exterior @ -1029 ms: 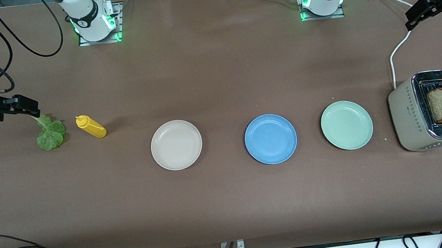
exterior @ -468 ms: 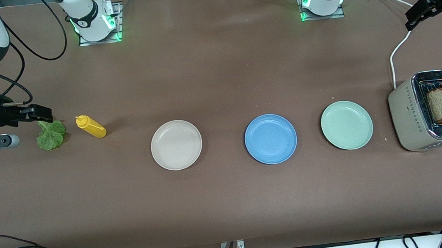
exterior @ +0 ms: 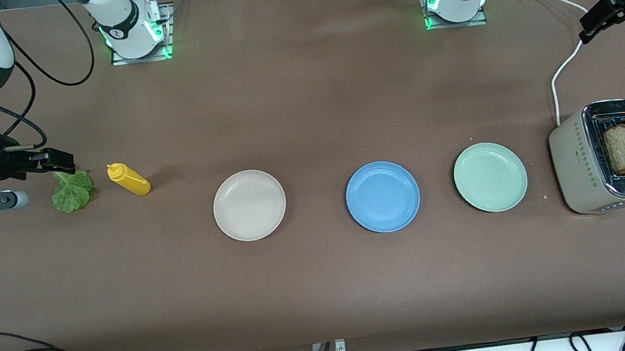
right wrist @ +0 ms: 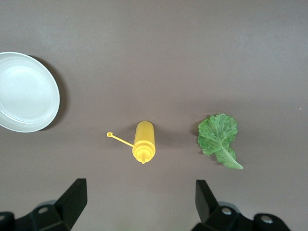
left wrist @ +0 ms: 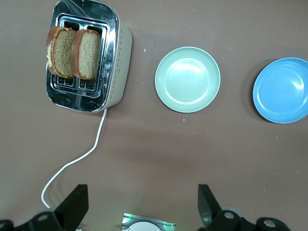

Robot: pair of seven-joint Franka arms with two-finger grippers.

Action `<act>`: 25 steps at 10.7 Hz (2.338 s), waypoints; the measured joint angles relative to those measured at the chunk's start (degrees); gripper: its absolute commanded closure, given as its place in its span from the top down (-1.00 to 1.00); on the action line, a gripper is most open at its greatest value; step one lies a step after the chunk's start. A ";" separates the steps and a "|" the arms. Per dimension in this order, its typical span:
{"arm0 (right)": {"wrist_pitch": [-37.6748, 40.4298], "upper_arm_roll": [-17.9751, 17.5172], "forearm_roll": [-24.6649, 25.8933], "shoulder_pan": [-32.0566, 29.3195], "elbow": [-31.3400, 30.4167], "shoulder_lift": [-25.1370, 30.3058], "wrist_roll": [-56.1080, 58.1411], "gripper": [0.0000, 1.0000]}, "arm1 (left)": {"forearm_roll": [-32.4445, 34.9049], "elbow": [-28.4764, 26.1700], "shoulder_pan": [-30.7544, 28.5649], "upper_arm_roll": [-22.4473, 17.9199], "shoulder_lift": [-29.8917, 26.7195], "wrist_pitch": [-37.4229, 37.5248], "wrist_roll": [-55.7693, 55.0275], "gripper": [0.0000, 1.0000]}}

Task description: Make sandwich in blue plate with both arms

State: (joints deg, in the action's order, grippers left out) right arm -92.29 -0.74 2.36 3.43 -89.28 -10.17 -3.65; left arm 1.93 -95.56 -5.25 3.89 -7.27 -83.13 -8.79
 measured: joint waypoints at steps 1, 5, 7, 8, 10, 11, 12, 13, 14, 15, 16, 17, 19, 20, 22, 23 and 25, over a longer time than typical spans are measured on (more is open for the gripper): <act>0.00 0.01 0.00 -0.01 0.00 -0.16 0.00 1.00 | 0.00 0.00 -0.31 0.00 0.15 0.01 0.00 1.00; -0.03 0.00 0.00 0.01 0.00 -1.04 0.00 1.00 | 0.00 0.00 -0.99 0.00 0.62 0.03 0.00 1.00; -0.03 0.01 0.00 0.01 0.00 -1.25 0.00 1.00 | 0.00 0.00 -0.99 0.00 0.66 0.04 0.00 1.00; -0.05 0.01 0.00 0.01 0.00 -1.31 0.00 1.00 | 0.00 0.00 -0.99 0.00 0.69 0.06 0.00 1.00; -0.05 0.01 0.00 0.01 0.00 -1.49 0.00 1.00 | 0.00 0.00 -0.99 0.00 0.74 0.06 0.00 1.00; -0.05 0.01 0.00 0.01 0.00 -1.55 0.00 1.00 | 0.00 0.00 -1.00 0.00 0.75 0.06 0.00 1.00; -0.10 0.01 0.00 0.01 0.00 -1.57 0.00 1.00 | 0.00 0.00 -1.00 0.00 0.75 0.06 0.00 1.00; -0.23 0.01 0.00 0.00 0.00 -1.58 0.00 1.00 | 0.00 0.00 -1.00 0.00 0.76 0.06 0.00 1.00; -0.31 0.01 0.00 0.00 0.00 -1.62 0.00 1.00 | 0.00 0.00 -1.00 0.00 0.76 0.07 0.00 1.00; -0.35 0.01 0.00 0.00 0.00 -1.73 0.00 1.00 | 0.00 0.00 -1.00 0.00 0.77 0.07 0.00 1.00; -0.44 0.01 0.00 0.00 0.00 -1.91 0.00 1.00 | 0.00 0.00 -1.00 0.00 0.77 0.07 0.00 1.00; -0.58 0.01 0.00 0.00 0.00 -2.07 0.00 1.00 | 0.00 0.00 -1.00 0.00 0.77 0.07 0.00 1.00; -0.86 0.01 0.00 0.00 0.00 -2.15 0.01 1.00 | 0.00 0.00 -1.00 0.00 0.78 0.07 0.00 1.00; -0.91 0.01 0.00 0.00 0.00 -2.16 0.02 1.00 | 0.00 0.00 -1.00 0.00 0.78 0.07 0.00 1.00; -1.00 0.04 0.00 -0.04 0.00 -2.15 0.04 1.00 | 0.00 0.00 -1.00 0.00 0.78 0.07 0.00 1.00; -1.04 0.08 0.00 -0.07 0.02 -2.15 0.04 1.00 | -0.24 0.00 -1.00 0.00 0.78 0.07 0.00 1.00; -1.06 0.14 0.00 -0.10 0.02 -2.15 0.05 1.00 | -0.28 0.00 -1.00 0.02 0.86 0.07 0.00 1.00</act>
State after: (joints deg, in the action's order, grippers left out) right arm -93.35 -0.60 2.36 3.33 -89.26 -12.32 -3.61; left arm 1.65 -95.56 -6.25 3.92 -6.41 -83.06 -8.78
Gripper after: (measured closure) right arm 0.000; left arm 0.000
